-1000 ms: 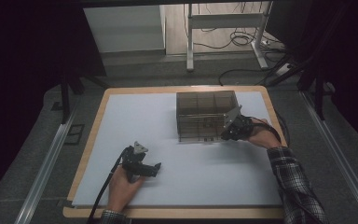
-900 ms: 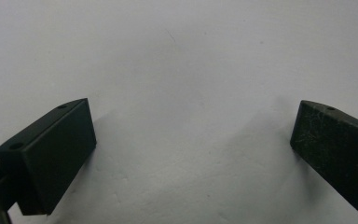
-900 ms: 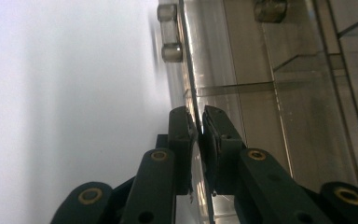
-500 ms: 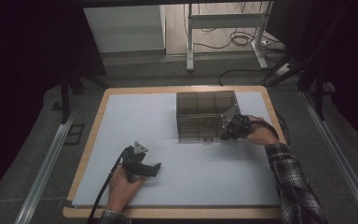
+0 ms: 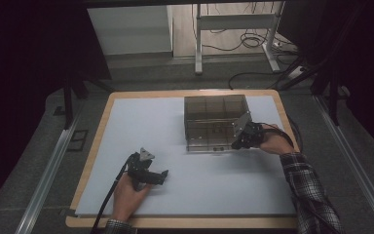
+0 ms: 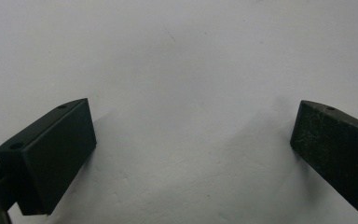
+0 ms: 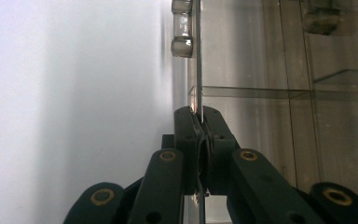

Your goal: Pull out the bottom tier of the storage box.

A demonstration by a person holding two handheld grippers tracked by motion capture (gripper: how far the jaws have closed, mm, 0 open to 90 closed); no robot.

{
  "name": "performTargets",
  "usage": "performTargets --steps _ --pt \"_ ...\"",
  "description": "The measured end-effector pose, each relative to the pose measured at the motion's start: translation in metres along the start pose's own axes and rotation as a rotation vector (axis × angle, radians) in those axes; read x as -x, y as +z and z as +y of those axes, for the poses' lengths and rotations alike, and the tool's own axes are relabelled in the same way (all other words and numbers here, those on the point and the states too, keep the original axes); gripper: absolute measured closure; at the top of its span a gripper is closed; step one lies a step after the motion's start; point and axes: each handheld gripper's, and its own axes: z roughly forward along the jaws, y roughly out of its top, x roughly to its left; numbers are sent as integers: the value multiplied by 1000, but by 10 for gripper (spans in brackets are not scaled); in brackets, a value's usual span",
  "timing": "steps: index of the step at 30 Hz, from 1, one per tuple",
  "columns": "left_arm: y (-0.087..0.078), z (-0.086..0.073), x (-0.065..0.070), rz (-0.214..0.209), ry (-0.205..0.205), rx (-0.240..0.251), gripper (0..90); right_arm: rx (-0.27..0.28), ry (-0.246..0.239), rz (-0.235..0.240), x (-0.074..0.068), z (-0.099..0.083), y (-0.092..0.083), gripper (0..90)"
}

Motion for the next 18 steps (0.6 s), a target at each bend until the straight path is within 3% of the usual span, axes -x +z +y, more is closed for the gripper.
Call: performTargets --steps 1,6,18 --pt "0 0 0 0 0 0 0 -2 -7 -19 -4 0 -2 859" --pt "0 0 0 0 0 0 0 5 -9 7 -12 0 -1 861" --pt "0 0 0 0 -1 0 0 18 -27 -3 -32 0 -4 859"
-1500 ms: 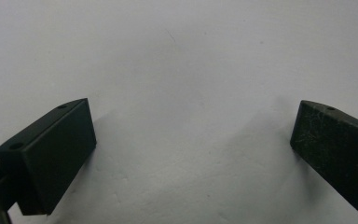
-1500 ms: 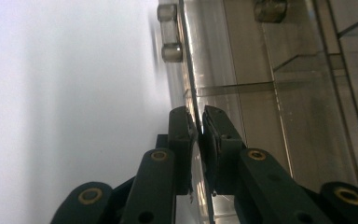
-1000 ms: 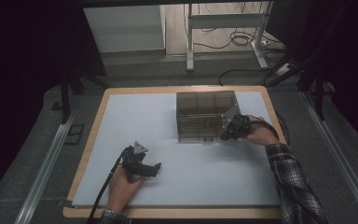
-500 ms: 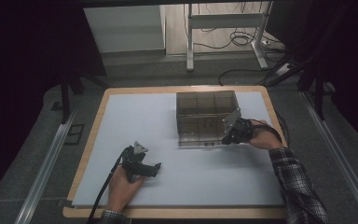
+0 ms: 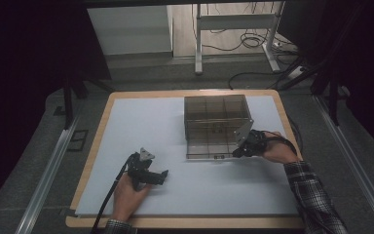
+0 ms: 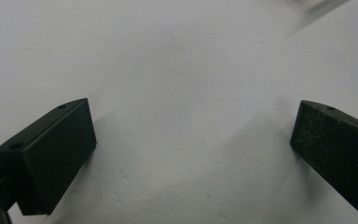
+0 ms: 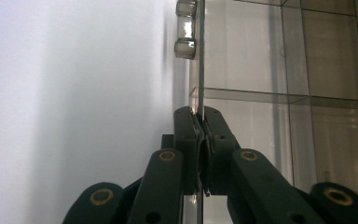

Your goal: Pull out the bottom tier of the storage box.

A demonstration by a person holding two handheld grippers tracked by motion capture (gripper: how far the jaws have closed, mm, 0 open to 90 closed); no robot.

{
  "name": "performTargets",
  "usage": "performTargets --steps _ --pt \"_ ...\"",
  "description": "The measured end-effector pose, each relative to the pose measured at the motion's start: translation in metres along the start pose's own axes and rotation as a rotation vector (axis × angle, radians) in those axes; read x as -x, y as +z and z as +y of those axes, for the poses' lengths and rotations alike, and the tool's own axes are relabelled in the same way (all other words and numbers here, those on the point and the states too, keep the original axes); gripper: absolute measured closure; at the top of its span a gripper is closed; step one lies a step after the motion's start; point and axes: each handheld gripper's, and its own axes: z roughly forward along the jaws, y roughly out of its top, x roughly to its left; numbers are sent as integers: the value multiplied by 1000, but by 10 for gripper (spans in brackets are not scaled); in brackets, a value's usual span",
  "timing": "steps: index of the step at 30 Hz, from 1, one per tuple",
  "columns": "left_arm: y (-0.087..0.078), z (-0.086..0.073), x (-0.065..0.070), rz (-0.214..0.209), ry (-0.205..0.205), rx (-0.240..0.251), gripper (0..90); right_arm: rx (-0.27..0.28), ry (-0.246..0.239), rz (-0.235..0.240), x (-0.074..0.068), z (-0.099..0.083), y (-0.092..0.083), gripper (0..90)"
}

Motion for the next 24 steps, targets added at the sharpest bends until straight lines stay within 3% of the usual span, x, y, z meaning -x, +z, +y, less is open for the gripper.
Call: performTargets --steps 8,17,21,24 --pt "0 0 0 0 0 0 0 11 -2 5 -10 -1 3 862" --pt "0 0 0 0 -1 0 0 11 -1 6 -12 -5 8 861" --pt "0 0 0 -1 -1 0 0 46 7 7 -11 -7 7 829" --pt "0 0 0 0 0 0 0 43 0 -10 -12 -6 5 806"
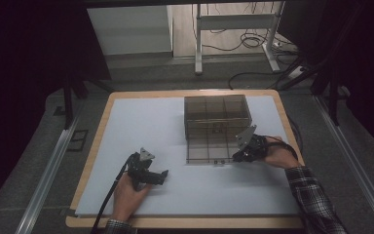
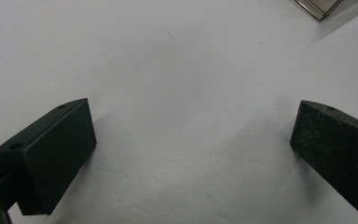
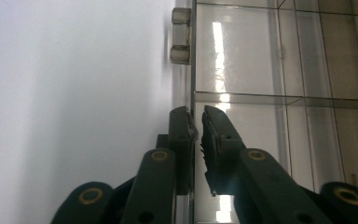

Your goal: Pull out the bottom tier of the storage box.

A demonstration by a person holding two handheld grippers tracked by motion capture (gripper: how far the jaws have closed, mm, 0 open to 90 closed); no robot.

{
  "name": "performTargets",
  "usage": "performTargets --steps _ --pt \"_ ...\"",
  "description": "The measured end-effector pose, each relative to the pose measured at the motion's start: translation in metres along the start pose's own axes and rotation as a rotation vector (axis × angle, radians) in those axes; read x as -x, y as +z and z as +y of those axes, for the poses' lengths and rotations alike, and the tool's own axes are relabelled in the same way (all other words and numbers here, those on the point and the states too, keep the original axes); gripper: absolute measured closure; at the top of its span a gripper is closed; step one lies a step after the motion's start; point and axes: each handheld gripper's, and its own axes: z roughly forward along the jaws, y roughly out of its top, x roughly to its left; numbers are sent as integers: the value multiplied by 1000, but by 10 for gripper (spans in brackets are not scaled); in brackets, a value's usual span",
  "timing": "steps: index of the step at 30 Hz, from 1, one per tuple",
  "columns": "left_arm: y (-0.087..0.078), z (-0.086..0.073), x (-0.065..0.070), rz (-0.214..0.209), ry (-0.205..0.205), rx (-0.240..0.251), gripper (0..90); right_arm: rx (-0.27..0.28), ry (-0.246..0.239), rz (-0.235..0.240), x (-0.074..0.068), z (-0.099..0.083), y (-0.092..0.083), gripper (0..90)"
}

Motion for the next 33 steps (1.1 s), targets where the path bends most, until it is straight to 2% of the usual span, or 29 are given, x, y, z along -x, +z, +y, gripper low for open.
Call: performTargets --steps 8,10,13,16,33 --pt "0 0 0 0 0 0 0 -2 10 -11 -2 1 1 749" --pt "0 0 0 0 0 0 0 14 20 3 -2 1 2 738" --pt "0 0 0 0 0 0 0 13 20 -17 -3 3 -1 724" --pt "0 0 0 0 0 0 0 23 27 -14 -4 3 -2 711" --pt "0 0 0 0 0 0 0 58 81 -65 -12 7 -9 600"
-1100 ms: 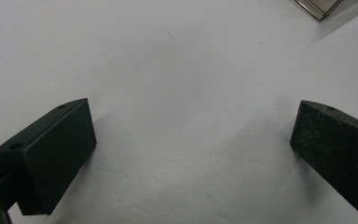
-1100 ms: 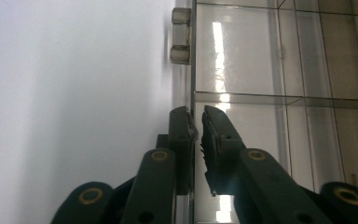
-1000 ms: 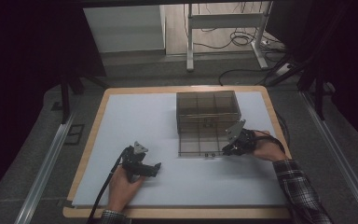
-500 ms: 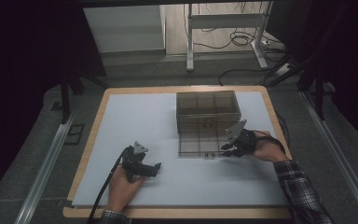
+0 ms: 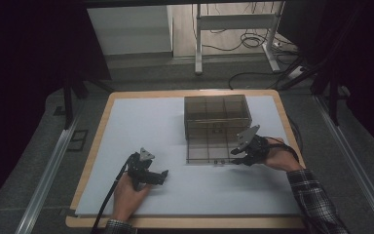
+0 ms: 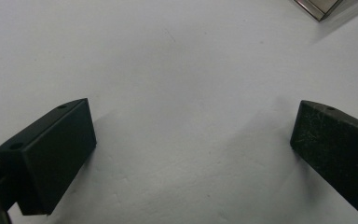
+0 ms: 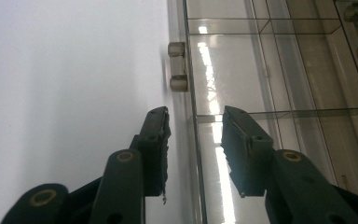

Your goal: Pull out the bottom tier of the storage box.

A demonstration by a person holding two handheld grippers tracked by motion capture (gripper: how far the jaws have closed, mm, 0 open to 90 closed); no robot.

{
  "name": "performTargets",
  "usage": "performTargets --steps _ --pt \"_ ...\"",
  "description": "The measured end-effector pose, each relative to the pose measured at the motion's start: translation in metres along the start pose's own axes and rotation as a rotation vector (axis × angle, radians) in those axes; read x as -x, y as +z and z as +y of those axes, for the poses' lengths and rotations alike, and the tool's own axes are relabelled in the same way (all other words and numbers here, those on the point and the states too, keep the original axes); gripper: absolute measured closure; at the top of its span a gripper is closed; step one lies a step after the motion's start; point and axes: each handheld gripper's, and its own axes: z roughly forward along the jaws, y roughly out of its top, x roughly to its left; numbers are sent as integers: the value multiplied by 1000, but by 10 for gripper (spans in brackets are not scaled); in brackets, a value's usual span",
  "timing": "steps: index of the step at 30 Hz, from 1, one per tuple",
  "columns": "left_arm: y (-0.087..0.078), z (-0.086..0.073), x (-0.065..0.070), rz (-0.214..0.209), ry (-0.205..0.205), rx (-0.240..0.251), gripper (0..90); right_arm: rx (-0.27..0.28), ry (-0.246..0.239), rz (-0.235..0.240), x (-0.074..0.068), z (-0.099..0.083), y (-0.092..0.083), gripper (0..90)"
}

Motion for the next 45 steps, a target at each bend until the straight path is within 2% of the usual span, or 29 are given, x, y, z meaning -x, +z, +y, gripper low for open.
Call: performTargets --steps 8,18,29,45 --pt "0 0 0 0 3 0 0 26 31 -7 -5 2 -4 539" --pt "0 0 0 1 3 0 0 47 77 -51 -13 2 -12 472" --pt "0 0 0 1 0 0 0 86 129 -61 -25 -2 -14 404" --pt "0 0 0 2 -1 3 0 121 226 -128 -39 -11 -14 240"
